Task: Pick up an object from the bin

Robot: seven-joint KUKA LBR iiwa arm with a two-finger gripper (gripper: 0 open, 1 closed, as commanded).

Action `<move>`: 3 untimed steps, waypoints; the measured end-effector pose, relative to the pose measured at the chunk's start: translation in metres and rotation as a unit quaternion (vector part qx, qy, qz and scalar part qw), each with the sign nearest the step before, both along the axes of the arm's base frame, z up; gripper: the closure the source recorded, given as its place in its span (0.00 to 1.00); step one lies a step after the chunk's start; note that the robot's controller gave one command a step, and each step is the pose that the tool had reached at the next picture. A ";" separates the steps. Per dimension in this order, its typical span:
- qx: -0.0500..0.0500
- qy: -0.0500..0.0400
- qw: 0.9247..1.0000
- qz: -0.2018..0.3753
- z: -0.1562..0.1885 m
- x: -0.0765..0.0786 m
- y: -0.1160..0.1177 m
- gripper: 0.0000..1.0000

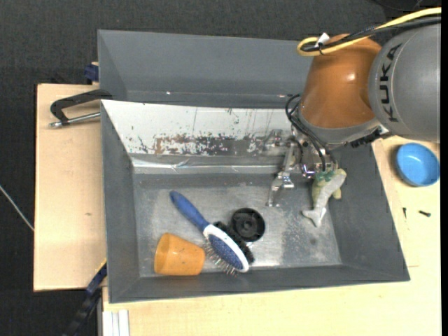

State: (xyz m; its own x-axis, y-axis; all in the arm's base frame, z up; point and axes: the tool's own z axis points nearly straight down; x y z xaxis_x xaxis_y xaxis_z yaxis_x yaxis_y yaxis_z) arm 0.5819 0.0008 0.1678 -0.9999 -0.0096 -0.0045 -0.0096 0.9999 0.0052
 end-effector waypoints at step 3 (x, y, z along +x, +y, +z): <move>-0.001 0.006 0.994 0.107 -0.093 -0.021 0.002 1.00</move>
Offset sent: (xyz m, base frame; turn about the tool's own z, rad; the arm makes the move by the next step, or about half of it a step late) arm -0.0911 0.0058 -0.0883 -0.1862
